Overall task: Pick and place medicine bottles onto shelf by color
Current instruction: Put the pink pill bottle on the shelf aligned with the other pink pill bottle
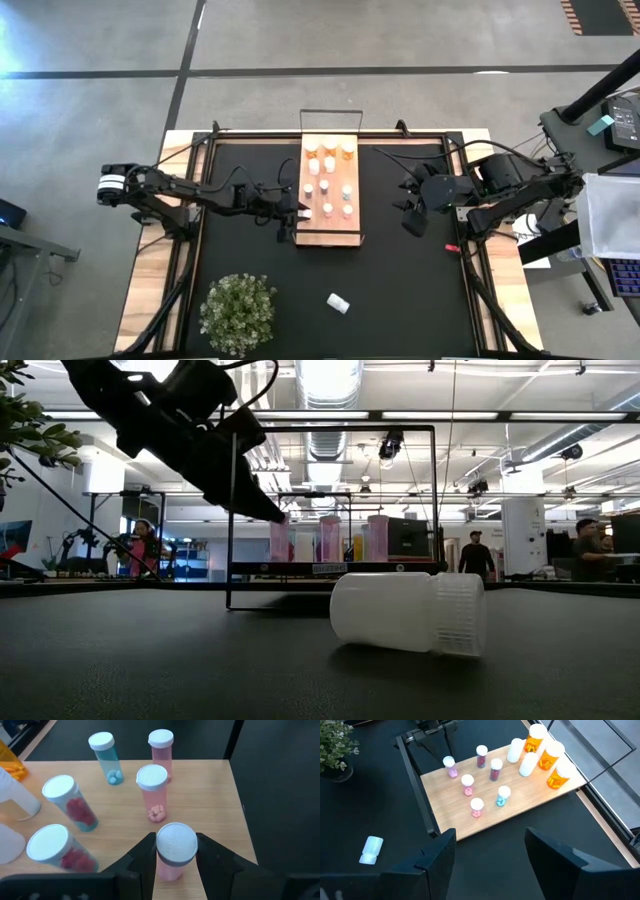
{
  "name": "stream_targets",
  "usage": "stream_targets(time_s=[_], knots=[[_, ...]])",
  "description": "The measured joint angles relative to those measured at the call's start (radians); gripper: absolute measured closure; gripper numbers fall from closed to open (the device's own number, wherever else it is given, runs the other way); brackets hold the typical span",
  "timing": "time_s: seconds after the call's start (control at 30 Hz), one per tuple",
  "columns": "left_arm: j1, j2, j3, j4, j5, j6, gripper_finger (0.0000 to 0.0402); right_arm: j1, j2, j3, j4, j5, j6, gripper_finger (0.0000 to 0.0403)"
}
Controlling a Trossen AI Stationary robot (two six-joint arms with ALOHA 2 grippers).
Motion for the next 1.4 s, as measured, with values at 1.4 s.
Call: stream_targets(time_s=[1.4], knots=[[0.004,-0.002,-0.002,-0.011,0.005,-0.01,0.0291,0.0,0.0,0.0,0.0,0.0,0.0,0.0172]])
